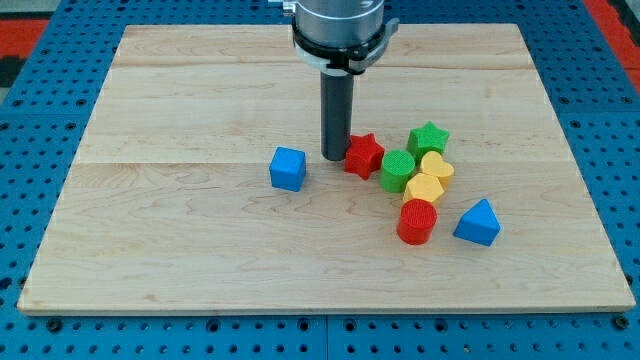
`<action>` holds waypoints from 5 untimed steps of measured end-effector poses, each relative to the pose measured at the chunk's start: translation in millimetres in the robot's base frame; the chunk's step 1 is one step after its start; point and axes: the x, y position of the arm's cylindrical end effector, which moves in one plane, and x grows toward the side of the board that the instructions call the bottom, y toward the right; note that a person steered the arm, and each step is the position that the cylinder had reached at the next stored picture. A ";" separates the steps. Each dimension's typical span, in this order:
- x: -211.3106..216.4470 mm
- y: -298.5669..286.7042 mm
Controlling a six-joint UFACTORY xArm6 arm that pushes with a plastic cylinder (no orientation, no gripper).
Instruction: Push the red star and blue cube towards the green circle
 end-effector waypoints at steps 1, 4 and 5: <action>-0.2 -68.2; 46.0 -76.0; 37.5 -36.3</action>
